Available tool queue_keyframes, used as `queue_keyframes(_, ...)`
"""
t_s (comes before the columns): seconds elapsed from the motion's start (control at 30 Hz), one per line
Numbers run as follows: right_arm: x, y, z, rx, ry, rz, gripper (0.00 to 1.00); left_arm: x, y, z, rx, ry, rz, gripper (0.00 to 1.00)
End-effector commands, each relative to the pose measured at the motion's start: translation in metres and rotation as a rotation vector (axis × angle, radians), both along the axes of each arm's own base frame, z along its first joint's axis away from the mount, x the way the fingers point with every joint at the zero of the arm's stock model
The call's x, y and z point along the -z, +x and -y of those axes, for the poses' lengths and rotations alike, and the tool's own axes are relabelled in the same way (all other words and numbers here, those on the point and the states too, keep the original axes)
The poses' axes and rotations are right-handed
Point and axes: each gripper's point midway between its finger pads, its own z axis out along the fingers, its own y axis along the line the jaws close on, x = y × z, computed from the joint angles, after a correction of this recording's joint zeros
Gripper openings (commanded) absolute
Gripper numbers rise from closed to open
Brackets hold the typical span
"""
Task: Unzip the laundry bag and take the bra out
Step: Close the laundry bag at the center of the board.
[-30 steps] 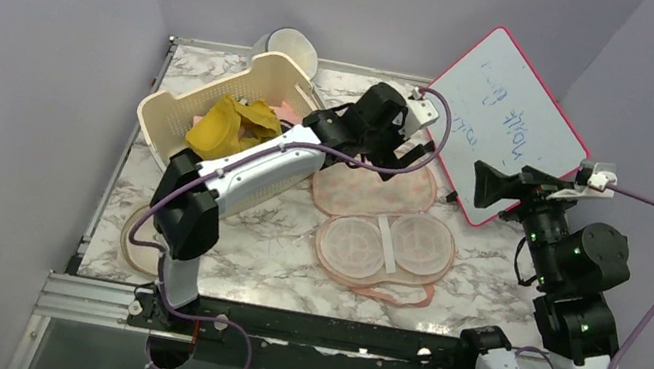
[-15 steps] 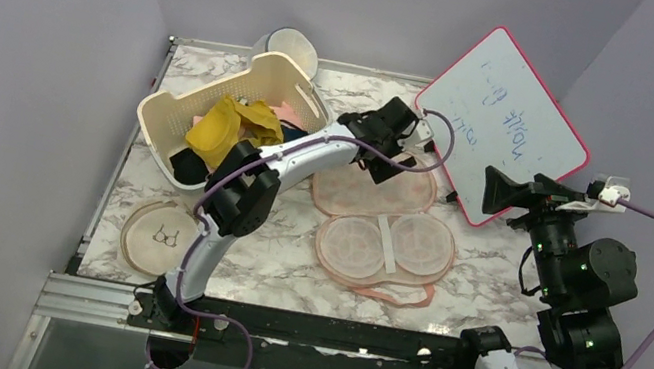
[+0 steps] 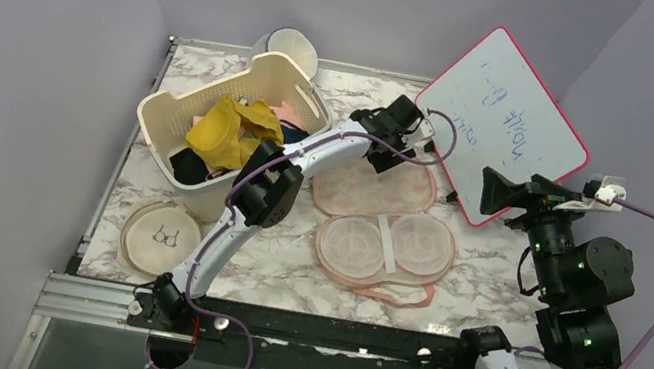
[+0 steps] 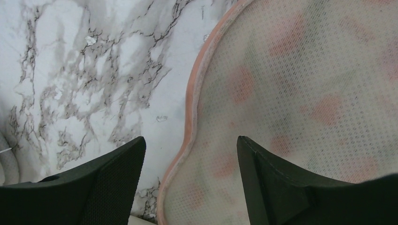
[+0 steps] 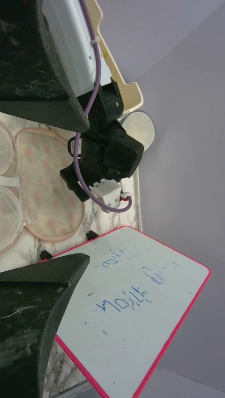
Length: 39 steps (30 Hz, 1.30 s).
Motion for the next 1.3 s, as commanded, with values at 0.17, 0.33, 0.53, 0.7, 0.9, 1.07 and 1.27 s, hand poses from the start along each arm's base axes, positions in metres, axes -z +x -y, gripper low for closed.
queue_keyframes(0.17, 0.010, 0.000, -0.007, -0.037, 0.007, -0.031, 1.00, 0.032, 0.008, 0.004, -0.008, -0.022, -0.063, 0.57)
queue_keyframes(0.33, 0.013, 0.001, -0.008, -0.041, 0.008, -0.040, 1.00, 0.041, 0.010, 0.001, -0.025, -0.109, -0.133, 0.66)
queue_keyframes(0.53, 0.016, 0.004, -0.012, -0.054, 0.015, -0.053, 1.00, 0.060, -0.009, 0.012, 0.004, -0.230, -0.281, 0.64)
queue_keyframes(0.7, 0.020, 0.006, -0.014, -0.064, 0.016, -0.062, 1.00, 0.075, -0.021, 0.010, -0.026, -0.263, -0.357, 0.60)
queue_keyframes(0.9, 0.021, 0.006, -0.014, -0.065, 0.016, -0.064, 1.00, 0.097, -0.037, 0.004, -0.044, -0.248, -0.417, 0.37)
queue_keyframes(1.07, 0.020, 0.005, -0.014, -0.064, 0.014, -0.060, 1.00, 0.093, -0.041, -0.002, -0.059, -0.236, -0.411, 0.05)
queue_keyframes(1.27, 0.021, 0.006, -0.015, -0.069, 0.018, -0.063, 1.00, 0.043, -0.030, -0.002, -0.078, -0.268, -0.318, 0.00)
